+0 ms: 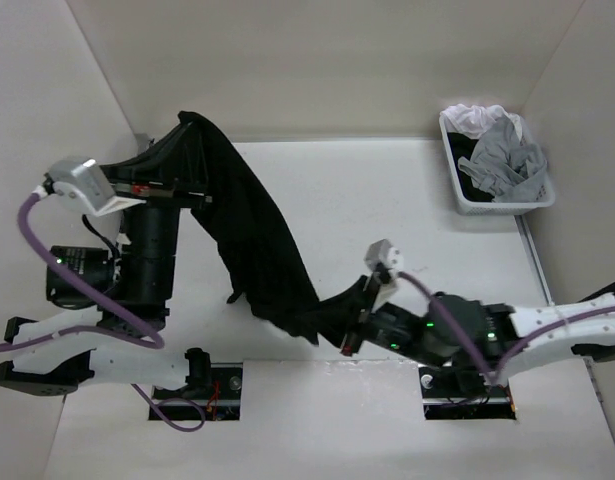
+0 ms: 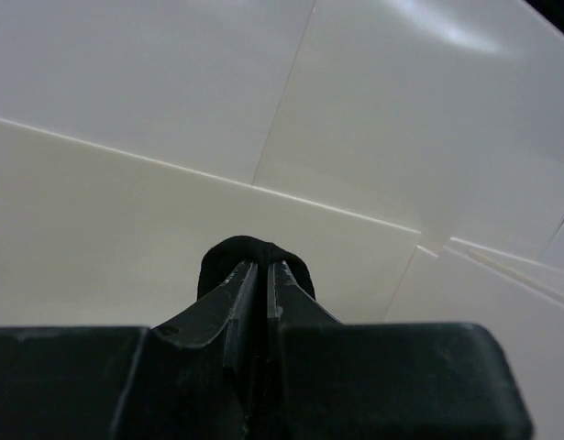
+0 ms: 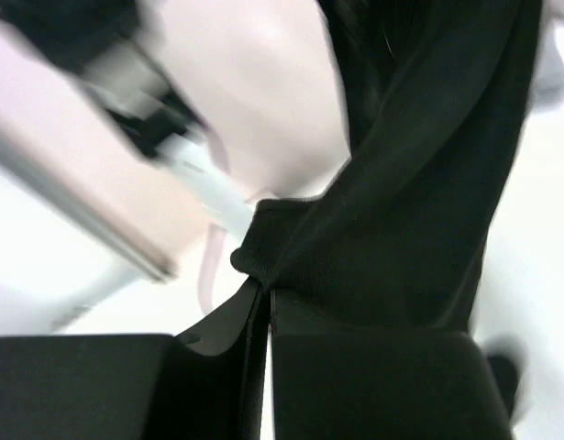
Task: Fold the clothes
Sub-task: Flatten the tank top out
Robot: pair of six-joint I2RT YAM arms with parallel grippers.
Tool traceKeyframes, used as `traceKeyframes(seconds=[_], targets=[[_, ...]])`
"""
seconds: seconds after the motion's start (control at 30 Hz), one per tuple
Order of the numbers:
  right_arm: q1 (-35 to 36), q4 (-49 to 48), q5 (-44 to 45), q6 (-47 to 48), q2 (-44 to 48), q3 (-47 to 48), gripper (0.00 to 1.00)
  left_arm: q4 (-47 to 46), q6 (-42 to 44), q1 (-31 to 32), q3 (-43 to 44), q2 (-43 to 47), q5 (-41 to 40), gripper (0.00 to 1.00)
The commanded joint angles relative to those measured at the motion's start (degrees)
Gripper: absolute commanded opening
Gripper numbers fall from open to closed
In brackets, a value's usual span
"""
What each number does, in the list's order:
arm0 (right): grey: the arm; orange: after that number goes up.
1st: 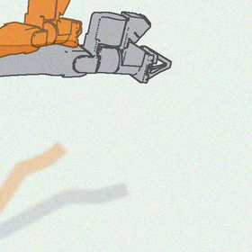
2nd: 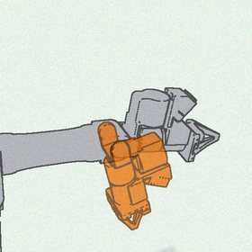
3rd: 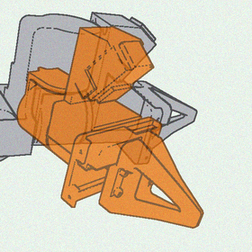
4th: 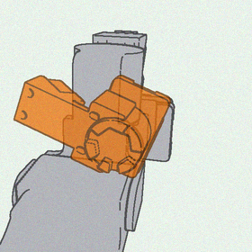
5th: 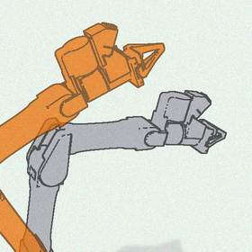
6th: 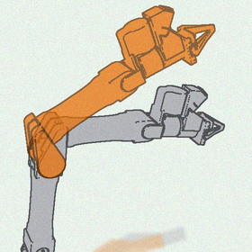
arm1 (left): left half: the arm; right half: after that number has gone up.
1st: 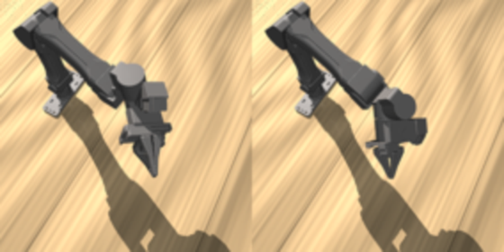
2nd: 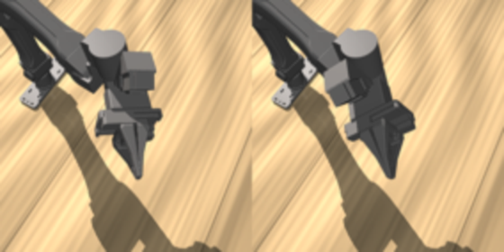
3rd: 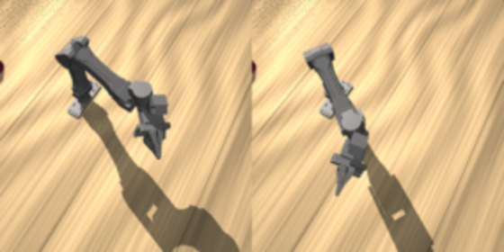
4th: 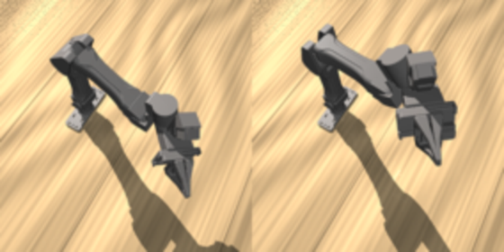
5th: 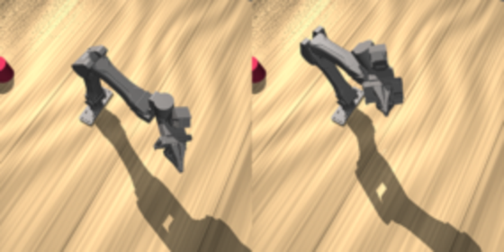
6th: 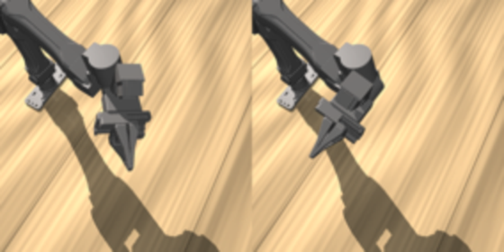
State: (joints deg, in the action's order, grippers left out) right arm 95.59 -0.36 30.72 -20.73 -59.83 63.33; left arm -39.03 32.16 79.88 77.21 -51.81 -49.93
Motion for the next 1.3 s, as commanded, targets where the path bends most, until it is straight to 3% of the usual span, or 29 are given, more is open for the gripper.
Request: traceKeyframes(seconds=[0.0, 0.13, 0.2, 0.3, 0.4, 0.5, 0.63, 0.73, 0.87, 0.93, 1.0, 1.07, 1.13, 1.2, 1.27], targets=[[5.07, 7.30, 5.21, 4.99, 3.93, 8.19, 0.03, -2.55, 3.78, 1.99, 5.40, -0.13, 1.41, 0.02], [9.39, 6.43, 7.69, 9.74, 5.78, 11.99, 0.03, -2.55, 6.77, 4.27, 9.44, -2.41, 2.38, 0.02], [4.50, 5.55, 7.08, 9.14, 7.18, 9.72, 0.04, -2.55, 7.74, 3.93, 9.98, -3.64, 2.56, 0.03], [-7.43, 5.02, -0.71, 2.39, 8.68, 2.53, 0.04, -2.55, 7.57, 0.51, 6.83, -5.31, 1.94, 0.03], [-21.76, 2.57, -12.75, -5.70, 7.90, -5.21, 0.04, -2.46, 2.75, -6.50, -0.54, -7.42, 1.68, 0.04], [-33.72, -3.57, -21.21, -9.93, 4.74, -12.86, 0.04, -0.88, -7.25, -16.69, -9.51, -11.63, 2.99, 0.04], [-48.32, -11.31, -29.21, -12.66, -4.21, -17.71, 0.06, 3.24, -23.42, -32.86, -13.41, -21.37, 12.29, 0.05], [-57.98, -16.15, -34.66, -12.84, -14.31, -14.75, 0.06, 7.37, -31.44, -43.50, -5.53, -32.52, 20.46, 0.05], [-68.90, -16.35, -39.41, -13.72, -31.18, -0.79, 0.07, 19.48, -36.20, -52.05, 18.09, -51.76, 26.63, 0.08], [-71.98, -13.45, -40.82, -14.68, -38.31, 6.86, 0.14, 25.72, -36.12, -53.81, 29.35, -59.42, 27.69, 0.21], [-73.66, -9.50, -40.48, -15.04, -42.54, 12.06, 0.30, 30.13, -35.94, -54.69, 35.53, -63.49, 27.70, 0.41], [-74.01, -7.99, -39.52, -14.78, -43.17, 12.78, 0.40, 31.12, -36.47, -54.79, 33.29, -62.28, 27.35, 0.50], [-73.75, -8.51, -37.32, -14.78, -41.60, 10.34, 0.46, 28.76, -38.22, -54.52, 24.44, -57.46, 26.21, 0.50], [-73.49, -9.22, -35.56, -14.60, -39.06, 6.56, 0.47, 25.07, -40.85, -54.08, 12.24, -50.97, 24.54, 0.49], [-71.65, -10.53, -34.50, -14.51, -35.72, 2.17, 0.40, 23.74, -45.15, -53.73, 0.37, -44.11, 21.91, 0.47]])
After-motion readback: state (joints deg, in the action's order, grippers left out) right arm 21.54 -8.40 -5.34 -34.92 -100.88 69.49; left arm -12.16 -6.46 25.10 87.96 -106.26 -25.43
